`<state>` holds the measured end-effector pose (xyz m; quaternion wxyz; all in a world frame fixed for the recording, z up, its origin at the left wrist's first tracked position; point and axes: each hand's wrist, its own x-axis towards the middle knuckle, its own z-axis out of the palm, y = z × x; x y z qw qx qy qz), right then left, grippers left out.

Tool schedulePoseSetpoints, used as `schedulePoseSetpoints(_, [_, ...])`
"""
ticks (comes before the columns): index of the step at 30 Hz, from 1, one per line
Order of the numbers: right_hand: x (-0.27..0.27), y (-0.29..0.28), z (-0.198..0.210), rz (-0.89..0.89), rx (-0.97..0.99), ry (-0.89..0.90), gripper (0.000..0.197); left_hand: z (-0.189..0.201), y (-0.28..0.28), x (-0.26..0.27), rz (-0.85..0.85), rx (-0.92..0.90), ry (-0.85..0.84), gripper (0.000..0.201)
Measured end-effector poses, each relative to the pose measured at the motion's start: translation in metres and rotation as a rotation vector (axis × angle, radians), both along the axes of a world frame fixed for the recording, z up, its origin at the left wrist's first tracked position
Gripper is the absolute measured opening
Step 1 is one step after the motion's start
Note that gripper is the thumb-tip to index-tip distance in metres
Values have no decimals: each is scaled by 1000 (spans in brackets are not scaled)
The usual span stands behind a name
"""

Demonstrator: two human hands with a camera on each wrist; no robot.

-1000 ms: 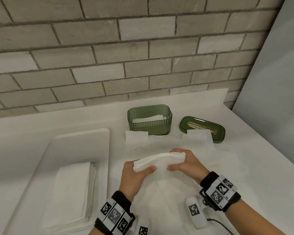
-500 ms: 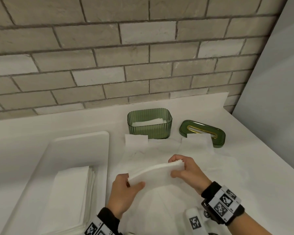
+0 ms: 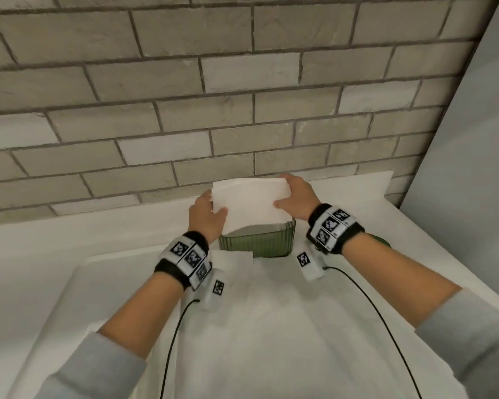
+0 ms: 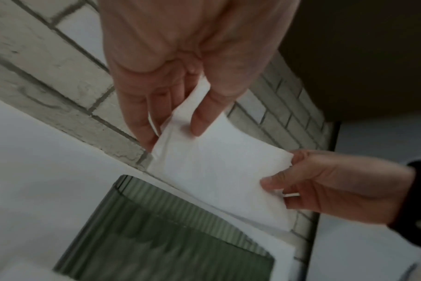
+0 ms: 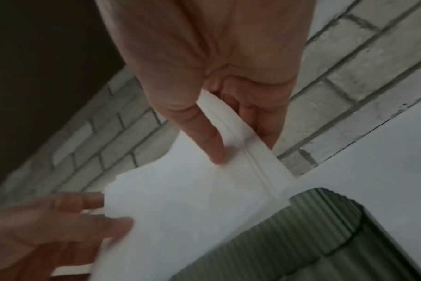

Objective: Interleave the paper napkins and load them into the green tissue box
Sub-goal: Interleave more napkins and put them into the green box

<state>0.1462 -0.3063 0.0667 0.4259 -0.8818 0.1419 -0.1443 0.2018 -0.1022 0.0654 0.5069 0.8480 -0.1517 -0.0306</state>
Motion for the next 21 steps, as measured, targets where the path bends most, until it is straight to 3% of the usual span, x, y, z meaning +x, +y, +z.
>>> schedulePoseSetpoints(2, [18, -9, -5, -22, -7, 51, 66, -8, -14, 18, -35, 16, 8, 55])
schedulePoseSetpoints(6, [26, -18, -30, -11, -63, 76, 52, -38, -26, 37, -98, 222, -61, 59])
schedulePoseSetpoints(12, [25, -16, -49, 65, -235, 108, 19, -49, -41, 34, -117, 482, -172, 37])
schedulePoseSetpoints(16, [8, -11, -39, 64, -389, 110, 12, -36, -40, 10, -189, 717, -346, 26])
schedulePoseSetpoints(19, [-29, 5, -27, 122, -382, 60, 10, -22, -27, -23, -226, 604, -419, 23])
schedulePoseSetpoints(21, [-61, 16, -22, 204, -337, 151, 9, -19, -17, -53, -321, 528, -390, 19])
